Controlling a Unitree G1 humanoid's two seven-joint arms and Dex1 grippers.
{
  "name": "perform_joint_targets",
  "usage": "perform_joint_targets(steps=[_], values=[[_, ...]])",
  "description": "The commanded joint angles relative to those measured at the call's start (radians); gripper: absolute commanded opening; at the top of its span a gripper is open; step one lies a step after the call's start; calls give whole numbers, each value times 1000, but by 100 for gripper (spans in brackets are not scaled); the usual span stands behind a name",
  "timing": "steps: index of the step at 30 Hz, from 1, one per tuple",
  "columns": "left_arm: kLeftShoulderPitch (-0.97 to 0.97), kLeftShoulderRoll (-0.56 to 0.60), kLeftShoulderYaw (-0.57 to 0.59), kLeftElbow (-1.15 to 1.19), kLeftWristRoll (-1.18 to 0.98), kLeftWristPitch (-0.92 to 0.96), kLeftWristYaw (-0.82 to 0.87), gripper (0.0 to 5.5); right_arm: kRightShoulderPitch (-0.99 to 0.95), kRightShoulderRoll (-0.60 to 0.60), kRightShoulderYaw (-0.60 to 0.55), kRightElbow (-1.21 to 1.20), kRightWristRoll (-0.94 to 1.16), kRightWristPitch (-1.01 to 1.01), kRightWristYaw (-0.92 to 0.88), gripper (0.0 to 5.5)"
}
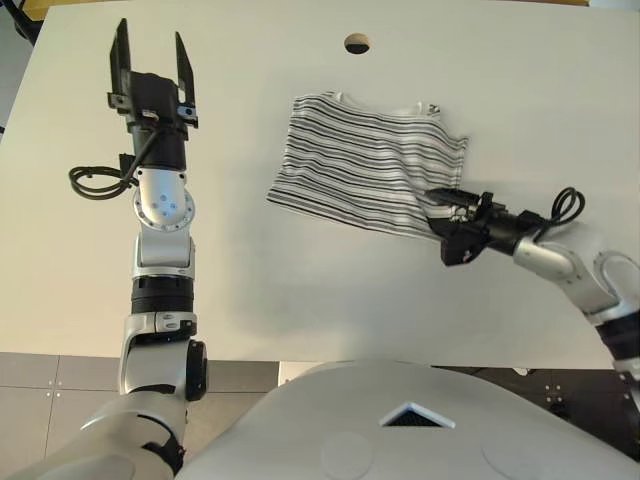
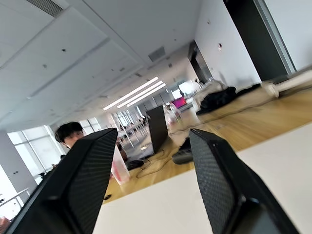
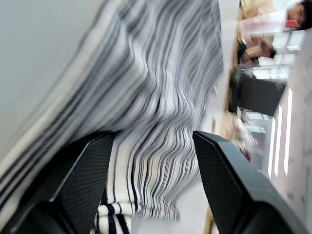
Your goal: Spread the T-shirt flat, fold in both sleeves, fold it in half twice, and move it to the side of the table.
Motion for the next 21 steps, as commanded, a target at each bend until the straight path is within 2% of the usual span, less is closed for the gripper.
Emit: perform_joint_targets(steps=[1,5,8,12,15,17,19,21], values=[[105,12,62,-104,-23,50,-17,273,114,76,238,-145,-27,-58,169,299],[91,20,82,-85,-33,63,-36,273,-74,376,405,60,-204,-33,118,299],[48,16,86,-3,-44,53,-47,273,-141,488,415,115,-252,3,32,299],[32,2,78,47,-58,26,-65,273,-81,415,352,-55,-157,-10,43,299],[35,-14,47,29,-58,4,-96,273,-11,289,269,-267,13,-16,119,299],[35,-23,35,13,-64,0,-112,273,-22,250,188,-349,124,10,145,299],[37,-32,29,-5,-69,1,-122,273,-85,247,109,-331,172,39,142,299],[38,-44,23,-16,-68,1,-126,273,-212,283,52,-169,158,61,99,299]])
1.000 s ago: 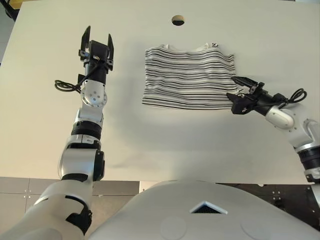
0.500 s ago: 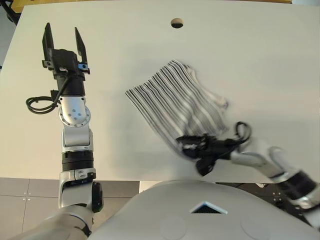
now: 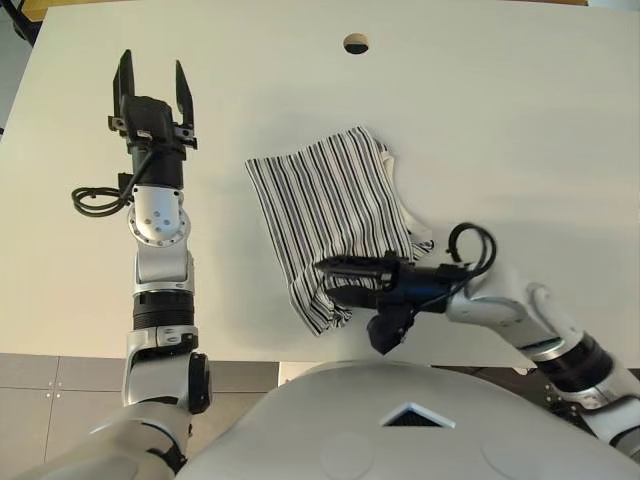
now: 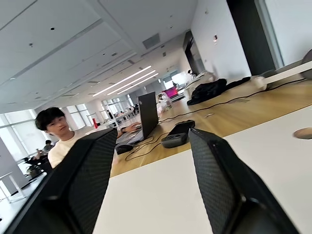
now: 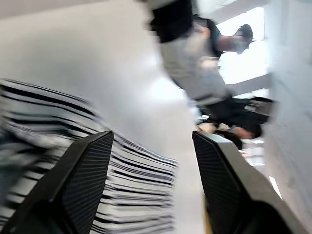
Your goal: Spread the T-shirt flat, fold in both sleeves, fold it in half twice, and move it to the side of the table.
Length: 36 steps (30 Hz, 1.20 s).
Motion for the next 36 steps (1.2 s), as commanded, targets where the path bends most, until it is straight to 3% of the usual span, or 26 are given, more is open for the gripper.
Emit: perform_joint_targets(steps=[1,7,13,20,28,32,36], values=[[-6,-21,-14,-32,-6,-4,-18,273,-226,58,-106,261,8,47,-50,299],[-9,-47,-28,-11,5,-10,-18,273,-457,224,5,932,-181,47,-274,299],[-36,-59,-51,17,12,-19,-34,273,-444,179,35,1221,-233,-1,-434,299],[-73,-40,-52,93,17,-47,-56,273,-292,35,-112,1014,-140,25,-494,299],[-60,19,-117,116,87,-131,-126,273,-292,74,-231,856,-65,14,-590,299],[2,142,-163,27,186,-243,-201,273,-57,-54,-418,509,96,-8,-515,299],[159,288,-181,-118,402,-336,-207,273,161,-241,-497,410,77,-49,-389,299]])
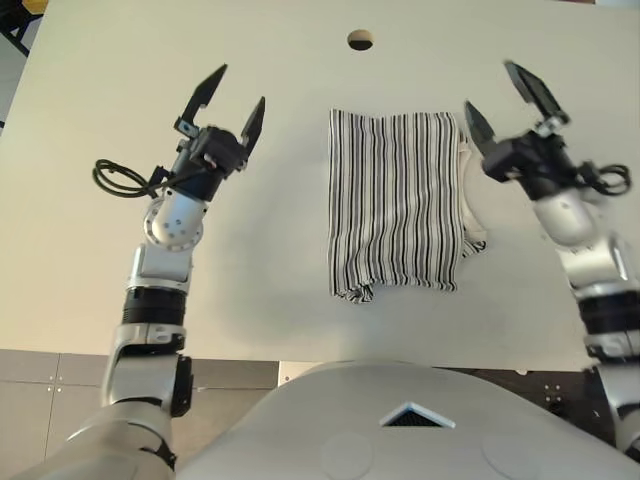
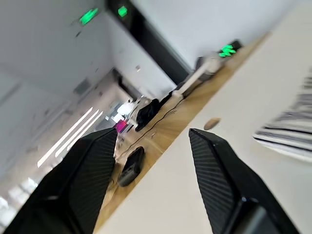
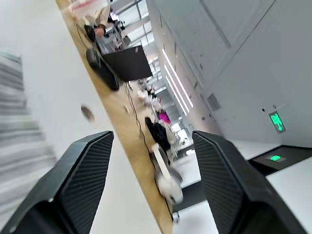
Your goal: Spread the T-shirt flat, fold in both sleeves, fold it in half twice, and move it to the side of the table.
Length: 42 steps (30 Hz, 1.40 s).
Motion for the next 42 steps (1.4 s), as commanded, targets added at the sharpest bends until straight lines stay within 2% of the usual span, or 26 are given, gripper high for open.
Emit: perform_joint_targets(steps=[1,5,8,15,23,31,34,37,42], values=[[181,155,-27,-153,156,-68,-65,276,221,-193,-85,-77,-13,-46,132,317],[354,273,-75,-306,114,-62,-223,332,390,-315,-168,-157,-39,-43,246,376],[374,298,-169,-338,130,-64,-323,371,407,-346,-110,-156,-87,-57,326,419],[233,270,-367,-226,127,-100,-462,371,169,-254,148,25,-170,-133,461,419],[161,271,-456,-180,121,-124,-494,371,127,-277,212,-9,-125,-173,514,419],[114,265,-495,-122,124,-146,-480,371,86,-279,247,-18,-86,-188,566,419],[91,257,-507,-93,128,-159,-478,376,56,-274,267,16,-61,-206,587,366],[78,254,-517,-72,127,-174,-476,308,38,-267,291,28,-46,-225,603,295],[22,216,-537,-11,145,-193,-462,237,0,-263,301,53,-53,-237,599,213]])
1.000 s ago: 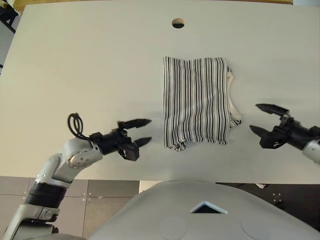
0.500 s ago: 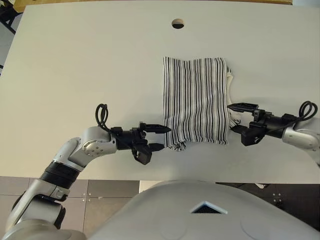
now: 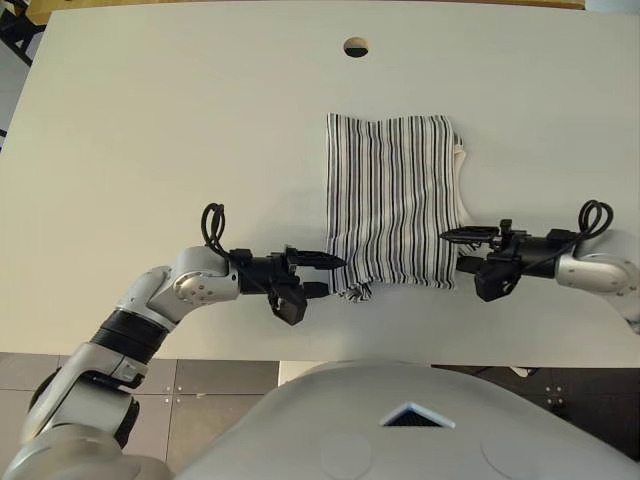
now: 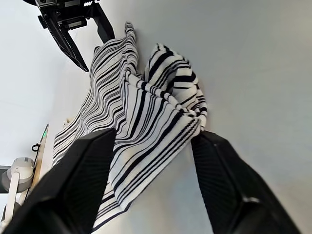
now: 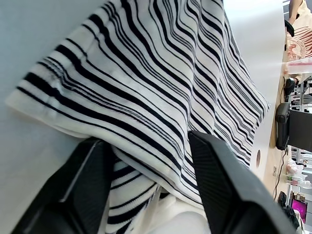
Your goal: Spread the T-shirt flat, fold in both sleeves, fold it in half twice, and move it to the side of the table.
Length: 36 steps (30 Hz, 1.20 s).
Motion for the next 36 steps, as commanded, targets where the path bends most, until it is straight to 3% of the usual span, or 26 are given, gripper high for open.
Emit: perform_joint_targets(steps=[1,12,19,22,30,36], values=[[-26,-32,-43,114,113,32,-17,219,0,12,40,45,-42,2,44,193],[-46,-65,-61,191,153,2,40,77,-4,32,45,81,-41,-3,18,10],[-32,-38,-45,194,95,-28,43,13,26,61,45,40,110,3,49,10],[-1,-15,-37,159,26,-52,35,13,62,83,45,2,221,18,68,10],[222,114,45,25,-114,14,48,13,245,58,-24,-105,221,32,28,10],[259,84,130,-54,-217,97,68,13,282,79,-89,-146,274,57,11,10]])
